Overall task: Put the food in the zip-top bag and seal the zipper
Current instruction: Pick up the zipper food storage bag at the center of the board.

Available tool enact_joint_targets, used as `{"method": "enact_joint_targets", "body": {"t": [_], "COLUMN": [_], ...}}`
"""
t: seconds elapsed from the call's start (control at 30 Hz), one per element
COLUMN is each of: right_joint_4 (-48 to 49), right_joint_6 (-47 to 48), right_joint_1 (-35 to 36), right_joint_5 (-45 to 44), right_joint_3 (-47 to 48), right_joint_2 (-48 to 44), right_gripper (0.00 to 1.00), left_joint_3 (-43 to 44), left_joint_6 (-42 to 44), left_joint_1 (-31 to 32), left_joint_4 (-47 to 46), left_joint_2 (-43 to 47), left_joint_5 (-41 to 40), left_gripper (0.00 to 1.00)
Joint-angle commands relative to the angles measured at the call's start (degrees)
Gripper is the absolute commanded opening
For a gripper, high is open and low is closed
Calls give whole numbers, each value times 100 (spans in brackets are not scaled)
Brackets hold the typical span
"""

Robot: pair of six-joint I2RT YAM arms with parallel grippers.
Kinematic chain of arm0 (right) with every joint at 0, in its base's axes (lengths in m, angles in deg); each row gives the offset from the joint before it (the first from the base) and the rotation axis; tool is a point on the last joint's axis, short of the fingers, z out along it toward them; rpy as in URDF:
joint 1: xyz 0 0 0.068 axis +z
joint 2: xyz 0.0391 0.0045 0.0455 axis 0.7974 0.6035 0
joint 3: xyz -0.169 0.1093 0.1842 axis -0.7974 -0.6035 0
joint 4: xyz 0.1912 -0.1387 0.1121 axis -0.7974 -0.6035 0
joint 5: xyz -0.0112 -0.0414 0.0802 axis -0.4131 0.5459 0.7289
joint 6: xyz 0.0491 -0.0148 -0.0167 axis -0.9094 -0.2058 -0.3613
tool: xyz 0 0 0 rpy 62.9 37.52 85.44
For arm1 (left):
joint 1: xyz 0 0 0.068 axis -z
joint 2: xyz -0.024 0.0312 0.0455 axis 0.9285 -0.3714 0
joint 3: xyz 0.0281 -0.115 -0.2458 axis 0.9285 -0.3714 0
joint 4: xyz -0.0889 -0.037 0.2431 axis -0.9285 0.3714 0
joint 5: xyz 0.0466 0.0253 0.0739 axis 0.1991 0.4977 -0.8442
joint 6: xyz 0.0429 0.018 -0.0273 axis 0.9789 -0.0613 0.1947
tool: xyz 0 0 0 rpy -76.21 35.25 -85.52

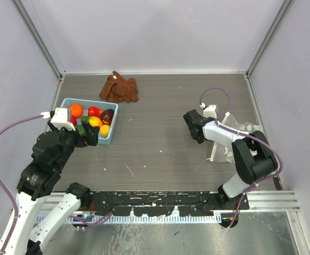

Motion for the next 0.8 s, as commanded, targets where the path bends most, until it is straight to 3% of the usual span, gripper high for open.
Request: {"method": "enact_joint_targets", "body": {"t": [0.0, 0.17, 0.4, 0.77], "right_joint_4": [-79, -226, 155, 884], "right_joint_6": [-231, -264, 205, 555], "right_joint_1": [288, 665, 1189, 1888], "right_joint_5": [-395, -445, 218, 1105], "right_joint_3": [204, 388, 609, 900], "right_joint_2": [-227, -454, -1033, -1598], "right_gripper": [12, 1, 1, 1], "left_joint_3": [46, 200, 109, -151], "left_joint_6": [-207, -521, -1033, -2092], "left_joint_1": [-25, -28, -28, 53], "left_joint_4": [-190, 15, -121, -1223], "left_joint_2": [-91, -347, -576, -1700], "left_joint_5": [324, 631, 1015, 2658], "left_gripper": [98, 98, 98, 98]}}
